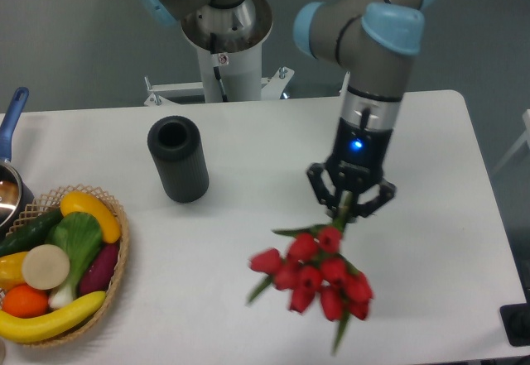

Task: Insert the flowers into the vase
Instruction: 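Carry the red tulip bunch with the gripper over the black vase, then lower the tulip stems into the black vase opening, then open the gripper to release the tulip stems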

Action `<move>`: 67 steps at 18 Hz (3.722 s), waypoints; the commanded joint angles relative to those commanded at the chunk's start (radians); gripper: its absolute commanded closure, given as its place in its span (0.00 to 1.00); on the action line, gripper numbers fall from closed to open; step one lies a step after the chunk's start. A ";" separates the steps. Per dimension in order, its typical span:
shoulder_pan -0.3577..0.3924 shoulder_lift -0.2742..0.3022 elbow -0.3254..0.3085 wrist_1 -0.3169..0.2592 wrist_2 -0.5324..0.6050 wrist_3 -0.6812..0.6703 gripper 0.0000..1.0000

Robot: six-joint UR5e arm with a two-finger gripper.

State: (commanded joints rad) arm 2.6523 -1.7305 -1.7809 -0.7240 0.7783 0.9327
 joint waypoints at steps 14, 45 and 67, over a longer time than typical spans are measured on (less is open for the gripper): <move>-0.008 0.310 -0.336 0.029 -0.459 0.009 1.00; 0.015 0.385 -0.589 0.034 -0.527 0.221 0.95; 0.054 0.307 -0.687 0.029 -0.491 0.405 0.00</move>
State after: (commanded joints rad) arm 2.7059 -1.4236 -2.4681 -0.6949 0.2869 1.3376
